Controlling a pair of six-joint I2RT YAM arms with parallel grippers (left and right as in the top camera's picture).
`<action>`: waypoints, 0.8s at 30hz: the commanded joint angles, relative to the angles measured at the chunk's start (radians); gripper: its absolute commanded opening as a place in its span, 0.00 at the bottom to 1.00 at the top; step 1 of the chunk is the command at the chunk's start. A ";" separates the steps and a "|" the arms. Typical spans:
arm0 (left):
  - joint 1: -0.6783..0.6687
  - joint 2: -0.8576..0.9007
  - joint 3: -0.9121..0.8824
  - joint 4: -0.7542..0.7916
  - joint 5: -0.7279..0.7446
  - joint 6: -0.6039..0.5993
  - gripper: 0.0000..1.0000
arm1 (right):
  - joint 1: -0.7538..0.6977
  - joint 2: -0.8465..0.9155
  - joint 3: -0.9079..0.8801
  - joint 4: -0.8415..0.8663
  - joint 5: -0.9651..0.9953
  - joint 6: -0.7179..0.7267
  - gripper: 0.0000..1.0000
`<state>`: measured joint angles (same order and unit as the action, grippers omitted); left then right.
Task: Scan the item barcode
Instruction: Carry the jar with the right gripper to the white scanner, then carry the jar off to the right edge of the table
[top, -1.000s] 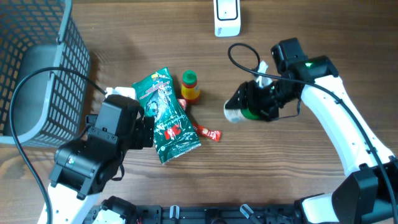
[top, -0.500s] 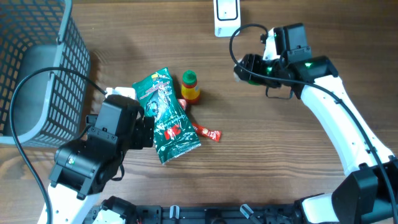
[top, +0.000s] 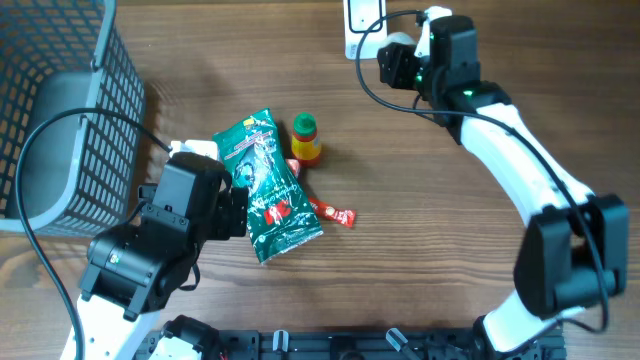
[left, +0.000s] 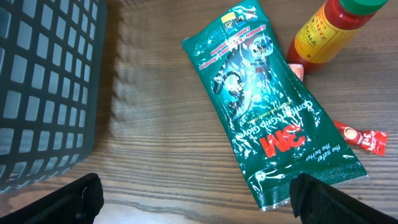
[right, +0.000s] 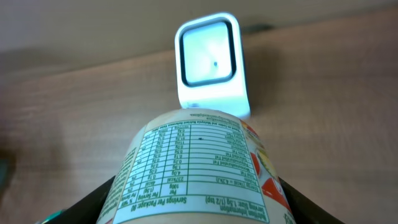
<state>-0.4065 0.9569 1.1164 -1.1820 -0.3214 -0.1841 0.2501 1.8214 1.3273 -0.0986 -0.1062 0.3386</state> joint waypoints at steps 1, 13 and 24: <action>-0.001 -0.001 0.000 0.003 -0.009 0.012 1.00 | 0.000 0.079 0.001 0.167 0.029 -0.153 0.50; -0.001 -0.001 0.000 0.003 -0.009 0.012 1.00 | 0.000 0.442 0.061 0.892 0.039 -0.235 0.53; -0.001 -0.001 0.000 0.003 -0.009 0.012 1.00 | 0.012 0.559 0.271 0.854 0.039 -0.234 0.50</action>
<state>-0.4068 0.9573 1.1164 -1.1820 -0.3210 -0.1841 0.2550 2.3638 1.5562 0.7475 -0.0753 0.1173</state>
